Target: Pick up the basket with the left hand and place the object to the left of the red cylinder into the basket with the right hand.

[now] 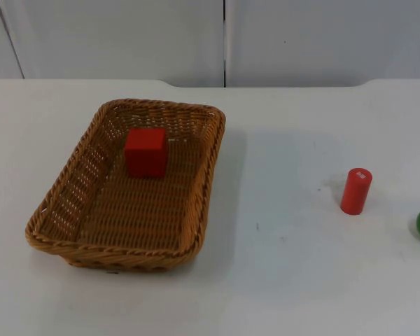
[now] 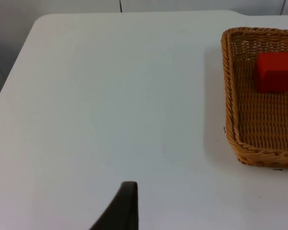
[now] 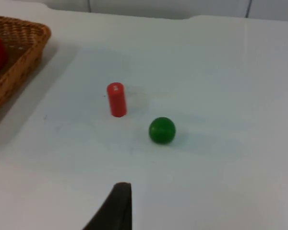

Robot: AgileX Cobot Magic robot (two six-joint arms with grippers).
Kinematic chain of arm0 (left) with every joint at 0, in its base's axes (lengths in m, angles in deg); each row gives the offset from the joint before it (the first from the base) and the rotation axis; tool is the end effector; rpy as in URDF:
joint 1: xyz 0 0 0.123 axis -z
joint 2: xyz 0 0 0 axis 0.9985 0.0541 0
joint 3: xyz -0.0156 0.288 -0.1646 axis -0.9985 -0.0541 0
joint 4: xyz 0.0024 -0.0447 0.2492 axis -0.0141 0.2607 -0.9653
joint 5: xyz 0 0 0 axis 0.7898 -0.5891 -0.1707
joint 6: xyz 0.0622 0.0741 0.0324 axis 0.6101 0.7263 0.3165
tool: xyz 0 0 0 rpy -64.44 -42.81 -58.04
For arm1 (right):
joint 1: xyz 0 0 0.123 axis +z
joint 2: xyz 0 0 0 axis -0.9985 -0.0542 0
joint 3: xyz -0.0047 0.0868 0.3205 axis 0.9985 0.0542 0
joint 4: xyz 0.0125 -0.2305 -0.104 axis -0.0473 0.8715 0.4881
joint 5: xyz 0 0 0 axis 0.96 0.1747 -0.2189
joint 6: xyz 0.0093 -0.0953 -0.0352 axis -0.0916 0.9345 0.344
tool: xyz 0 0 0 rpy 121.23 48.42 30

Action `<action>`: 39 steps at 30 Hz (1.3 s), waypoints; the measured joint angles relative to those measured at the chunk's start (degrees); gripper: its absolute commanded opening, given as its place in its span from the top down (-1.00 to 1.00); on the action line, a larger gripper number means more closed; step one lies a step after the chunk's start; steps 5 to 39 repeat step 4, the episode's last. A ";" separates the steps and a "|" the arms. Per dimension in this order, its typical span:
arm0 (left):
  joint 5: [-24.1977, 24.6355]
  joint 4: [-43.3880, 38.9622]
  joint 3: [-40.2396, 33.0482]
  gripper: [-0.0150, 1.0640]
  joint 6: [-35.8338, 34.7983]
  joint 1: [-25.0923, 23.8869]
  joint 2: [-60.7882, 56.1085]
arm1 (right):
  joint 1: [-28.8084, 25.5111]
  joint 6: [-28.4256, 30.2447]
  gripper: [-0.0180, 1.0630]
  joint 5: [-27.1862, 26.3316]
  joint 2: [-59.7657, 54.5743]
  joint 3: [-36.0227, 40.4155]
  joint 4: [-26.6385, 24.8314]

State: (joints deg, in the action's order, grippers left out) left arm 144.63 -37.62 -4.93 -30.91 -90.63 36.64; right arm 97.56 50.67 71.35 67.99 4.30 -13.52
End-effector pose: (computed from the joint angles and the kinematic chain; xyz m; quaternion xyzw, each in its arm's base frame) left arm -0.0409 -0.0078 0.2711 -0.0045 0.8591 0.0020 0.5118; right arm -0.0427 -0.0097 0.2761 -0.0790 0.8513 0.0395 0.5172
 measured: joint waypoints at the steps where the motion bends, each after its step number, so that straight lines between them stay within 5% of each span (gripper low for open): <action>1: 0.00 0.00 0.00 -0.98 0.00 0.00 0.00 | 0.00 0.00 -0.98 0.00 0.00 0.00 0.00; 39: 0.00 0.00 0.00 -0.98 0.00 0.00 0.00 | -2.89 0.00 -0.98 0.00 0.00 0.00 0.00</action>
